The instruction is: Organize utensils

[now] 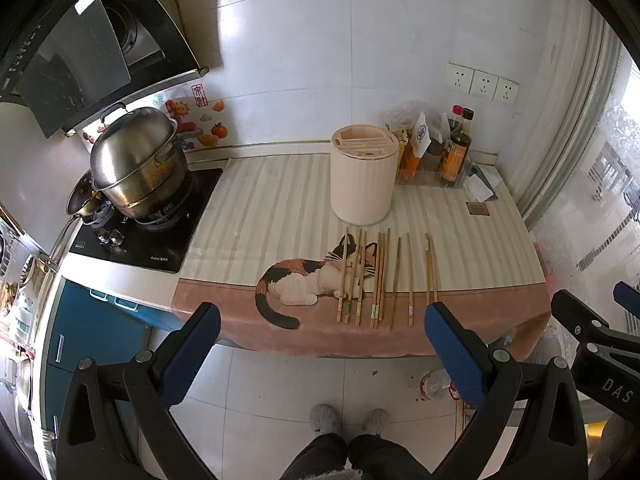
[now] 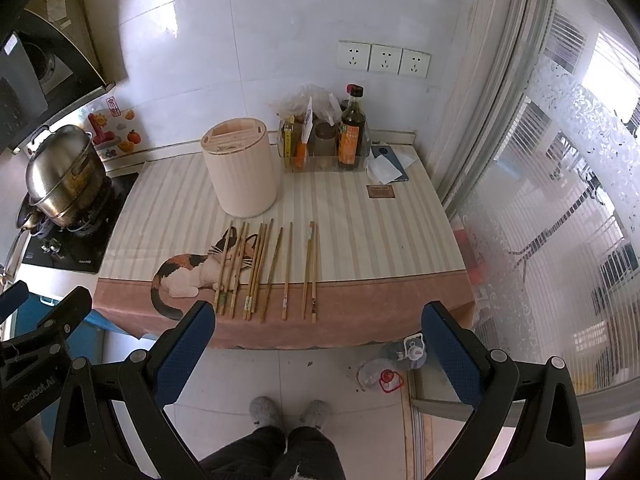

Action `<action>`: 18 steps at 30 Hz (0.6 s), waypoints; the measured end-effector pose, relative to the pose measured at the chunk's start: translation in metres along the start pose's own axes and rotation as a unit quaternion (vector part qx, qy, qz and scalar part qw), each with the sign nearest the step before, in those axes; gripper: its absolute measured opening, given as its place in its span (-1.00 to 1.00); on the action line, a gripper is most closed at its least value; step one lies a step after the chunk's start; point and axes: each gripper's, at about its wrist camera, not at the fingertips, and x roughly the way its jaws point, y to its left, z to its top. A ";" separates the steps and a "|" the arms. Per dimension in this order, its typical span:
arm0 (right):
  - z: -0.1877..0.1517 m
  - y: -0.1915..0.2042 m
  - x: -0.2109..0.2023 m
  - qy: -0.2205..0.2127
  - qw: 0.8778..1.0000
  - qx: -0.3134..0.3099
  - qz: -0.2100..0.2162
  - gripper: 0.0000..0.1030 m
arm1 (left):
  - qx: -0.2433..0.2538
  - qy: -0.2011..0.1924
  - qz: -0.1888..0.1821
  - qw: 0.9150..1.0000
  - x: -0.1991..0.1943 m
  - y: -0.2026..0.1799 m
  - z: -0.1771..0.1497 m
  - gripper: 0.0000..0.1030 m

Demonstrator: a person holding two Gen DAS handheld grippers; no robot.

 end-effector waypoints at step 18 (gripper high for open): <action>0.001 0.004 -0.003 -0.007 1.000 0.001 0.000 1.00 | 0.000 -0.005 0.000 1.000 -0.003 -0.001 0.004 1.00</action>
